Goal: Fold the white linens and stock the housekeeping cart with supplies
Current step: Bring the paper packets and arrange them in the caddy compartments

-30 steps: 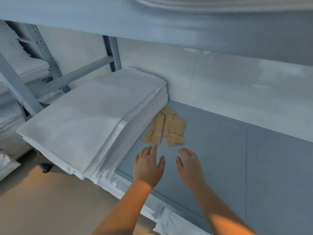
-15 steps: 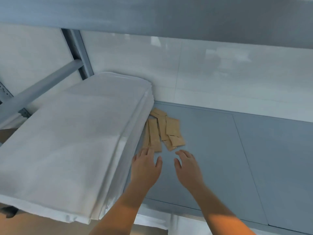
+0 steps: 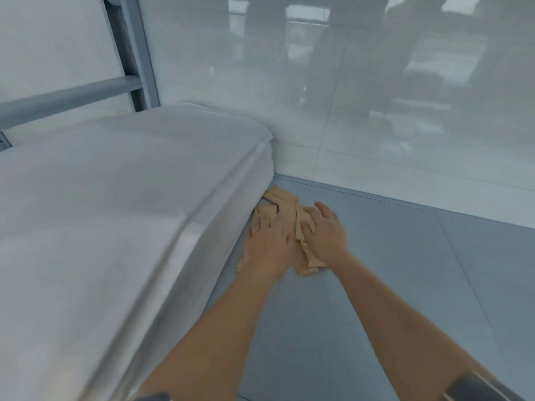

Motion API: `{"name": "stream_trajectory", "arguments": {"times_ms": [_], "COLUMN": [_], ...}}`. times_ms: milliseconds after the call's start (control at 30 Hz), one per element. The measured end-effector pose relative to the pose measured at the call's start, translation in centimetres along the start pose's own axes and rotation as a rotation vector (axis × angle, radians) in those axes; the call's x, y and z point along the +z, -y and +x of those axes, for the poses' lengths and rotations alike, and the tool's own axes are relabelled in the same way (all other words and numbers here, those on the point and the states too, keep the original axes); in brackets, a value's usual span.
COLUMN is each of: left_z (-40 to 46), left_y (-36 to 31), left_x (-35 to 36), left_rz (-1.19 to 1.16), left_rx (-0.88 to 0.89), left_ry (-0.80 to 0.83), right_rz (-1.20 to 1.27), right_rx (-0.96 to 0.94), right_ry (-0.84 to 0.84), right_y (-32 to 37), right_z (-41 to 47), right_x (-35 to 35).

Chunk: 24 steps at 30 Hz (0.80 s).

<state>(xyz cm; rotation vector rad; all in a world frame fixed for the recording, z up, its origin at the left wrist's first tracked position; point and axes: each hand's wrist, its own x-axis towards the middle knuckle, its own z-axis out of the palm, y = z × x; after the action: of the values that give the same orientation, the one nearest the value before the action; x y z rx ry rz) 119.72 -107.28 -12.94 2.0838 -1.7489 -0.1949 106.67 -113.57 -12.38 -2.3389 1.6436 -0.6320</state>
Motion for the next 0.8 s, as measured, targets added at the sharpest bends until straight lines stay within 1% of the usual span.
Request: {"name": "stream_trajectory", "arguments": {"times_ms": [67, 167, 267, 367, 433, 500, 600, 800], "left_z": [1.9, 3.8, 5.2, 5.8, 5.8, 5.8, 5.9, 4.4], "left_y": [0.5, 1.6, 2.7, 3.5, 3.7, 3.9, 4.0, 3.2], "left_x": [1.6, 3.4, 4.3, 5.2, 5.8, 6.2, 6.3, 6.0], "left_rz": [0.014, 0.02, 0.081, 0.057, 0.082, 0.112, 0.111, 0.071], "left_rx": [-0.026, -0.064, -0.048, -0.042, -0.028, -0.013, -0.014, -0.04], "left_ry": [0.036, 0.093, 0.126, 0.142, 0.144, 0.13, 0.12, 0.165], "right_rz": [-0.076, -0.174, -0.184, -0.206, -0.229, -0.261, -0.281, -0.256], "right_rx": [-0.016, -0.029, -0.032, -0.031, -0.044, -0.072, -0.098, -0.096], "right_ry": [0.059, 0.196, 0.297, 0.364, 0.405, 0.423, 0.406, 0.342], "right_y": [-1.0, -1.8, -2.0, -2.1, -2.2, -2.3, -2.7, -3.7], "right_z": [3.2, 7.3, 10.4, 12.4, 13.3, 13.6, 13.2, 10.3], "right_x": [1.1, 3.4, 5.3, 6.8, 7.5, 8.0, 8.2, 8.1]}}
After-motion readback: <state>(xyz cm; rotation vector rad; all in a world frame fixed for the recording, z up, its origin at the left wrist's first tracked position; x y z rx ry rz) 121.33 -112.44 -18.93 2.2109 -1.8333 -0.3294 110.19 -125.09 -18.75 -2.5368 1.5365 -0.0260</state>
